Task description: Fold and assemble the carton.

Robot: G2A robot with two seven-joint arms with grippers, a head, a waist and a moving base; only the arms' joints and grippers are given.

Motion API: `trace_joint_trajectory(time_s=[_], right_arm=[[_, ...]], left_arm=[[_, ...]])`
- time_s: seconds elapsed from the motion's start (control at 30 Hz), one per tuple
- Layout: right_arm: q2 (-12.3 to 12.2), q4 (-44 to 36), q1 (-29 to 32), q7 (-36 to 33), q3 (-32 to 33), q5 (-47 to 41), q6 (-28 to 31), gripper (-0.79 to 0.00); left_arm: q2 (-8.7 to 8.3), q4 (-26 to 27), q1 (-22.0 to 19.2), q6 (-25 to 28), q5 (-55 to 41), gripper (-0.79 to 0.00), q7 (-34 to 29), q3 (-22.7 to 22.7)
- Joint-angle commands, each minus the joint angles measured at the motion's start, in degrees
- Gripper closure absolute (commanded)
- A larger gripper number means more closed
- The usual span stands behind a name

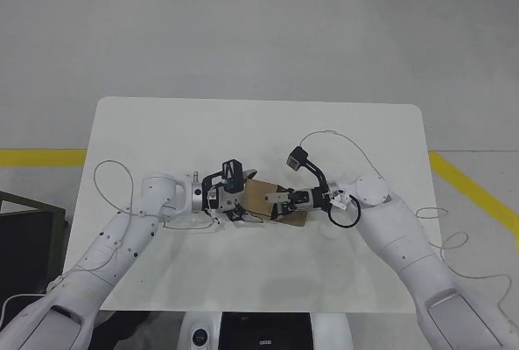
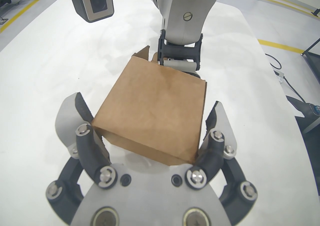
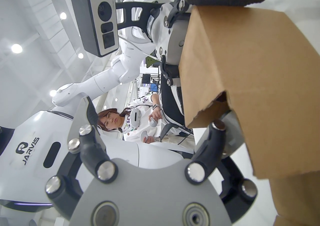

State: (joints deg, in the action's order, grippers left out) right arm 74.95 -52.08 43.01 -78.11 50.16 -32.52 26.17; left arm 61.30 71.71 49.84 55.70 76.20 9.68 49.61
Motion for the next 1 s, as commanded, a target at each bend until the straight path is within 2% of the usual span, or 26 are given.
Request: trace_joint_trajectory(time_s=[0.0, 0.3, 0.7, 0.97], right_arm=[[0.2, 0.4, -0.3, 0.2, -0.5, -0.3, 0.2, -0.785], [-0.1, 1.0, -1.2, -1.0, -1.3, -0.2, -1.0, -0.785], [-4.3, -8.2, 3.7, -6.0, 4.8, 1.6, -6.0, -0.785], [-6.9, -11.2, 7.2, -3.3, 10.9, 6.0, -7.4, -0.785]], left_arm=[[0.04, 0.1, 0.1, 0.1, 0.0, -0.785, 0.0, 0.0], [0.12, 0.0, 0.2, 0.1, 0.2, -0.785, 0.2, 0.5], [0.27, -0.1, 0.2, 0.1, 0.3, -0.785, -0.1, 1.0], [0.35, 0.2, 0.2, -0.1, 0.7, -0.785, -0.2, 1.3]])
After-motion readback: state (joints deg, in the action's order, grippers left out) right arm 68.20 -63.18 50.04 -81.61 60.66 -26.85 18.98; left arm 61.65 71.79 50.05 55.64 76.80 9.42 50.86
